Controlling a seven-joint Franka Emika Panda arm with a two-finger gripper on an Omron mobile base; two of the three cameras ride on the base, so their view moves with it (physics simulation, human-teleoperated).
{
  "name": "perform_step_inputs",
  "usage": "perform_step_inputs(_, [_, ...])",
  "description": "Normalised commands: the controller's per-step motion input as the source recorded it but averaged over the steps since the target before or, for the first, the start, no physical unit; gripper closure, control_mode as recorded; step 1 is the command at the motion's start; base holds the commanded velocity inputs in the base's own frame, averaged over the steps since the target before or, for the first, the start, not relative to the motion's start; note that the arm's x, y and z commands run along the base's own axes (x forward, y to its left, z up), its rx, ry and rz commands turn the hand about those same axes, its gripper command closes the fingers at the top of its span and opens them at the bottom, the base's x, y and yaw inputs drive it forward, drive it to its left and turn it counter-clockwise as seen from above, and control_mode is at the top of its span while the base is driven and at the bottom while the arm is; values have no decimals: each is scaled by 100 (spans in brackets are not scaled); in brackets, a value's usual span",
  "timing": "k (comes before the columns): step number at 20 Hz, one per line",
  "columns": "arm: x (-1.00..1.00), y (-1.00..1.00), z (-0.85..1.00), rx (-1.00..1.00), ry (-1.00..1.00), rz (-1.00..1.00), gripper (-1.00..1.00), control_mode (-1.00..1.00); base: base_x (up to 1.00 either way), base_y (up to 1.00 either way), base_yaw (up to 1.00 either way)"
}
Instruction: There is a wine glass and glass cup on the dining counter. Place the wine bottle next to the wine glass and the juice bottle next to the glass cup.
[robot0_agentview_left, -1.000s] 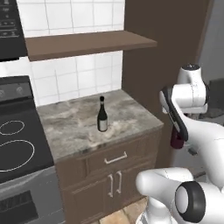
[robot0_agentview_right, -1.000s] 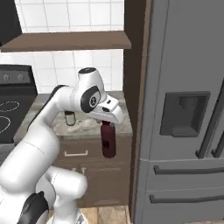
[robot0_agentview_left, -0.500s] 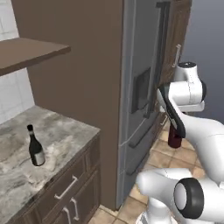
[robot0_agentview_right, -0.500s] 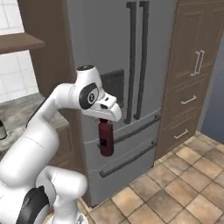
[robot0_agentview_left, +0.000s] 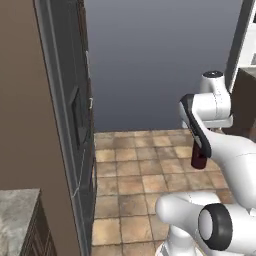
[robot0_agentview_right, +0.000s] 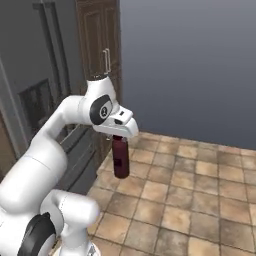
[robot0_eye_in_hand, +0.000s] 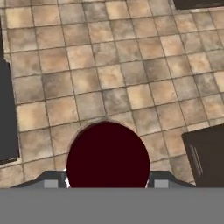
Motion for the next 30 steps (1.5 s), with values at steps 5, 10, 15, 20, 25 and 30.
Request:
perform_step_inputs(5, [0,0,0,0,0,0,100,100,0,11,-96])
perform_step_inputs(10, [0,0,0,0,0,0,100,100,15,21,-77])
perform_step_inputs(15, [0,0,0,0,0,0,100,100,53,26,-41])
perform_step_inputs(20, [0,0,0,0,0,0,100,100,72,27,-35])
perform_step_inputs(25, [0,0,0,0,0,0,100,100,86,26,-19])
perform_step_inputs(30, [0,0,0,0,0,0,100,100,92,24,-10])
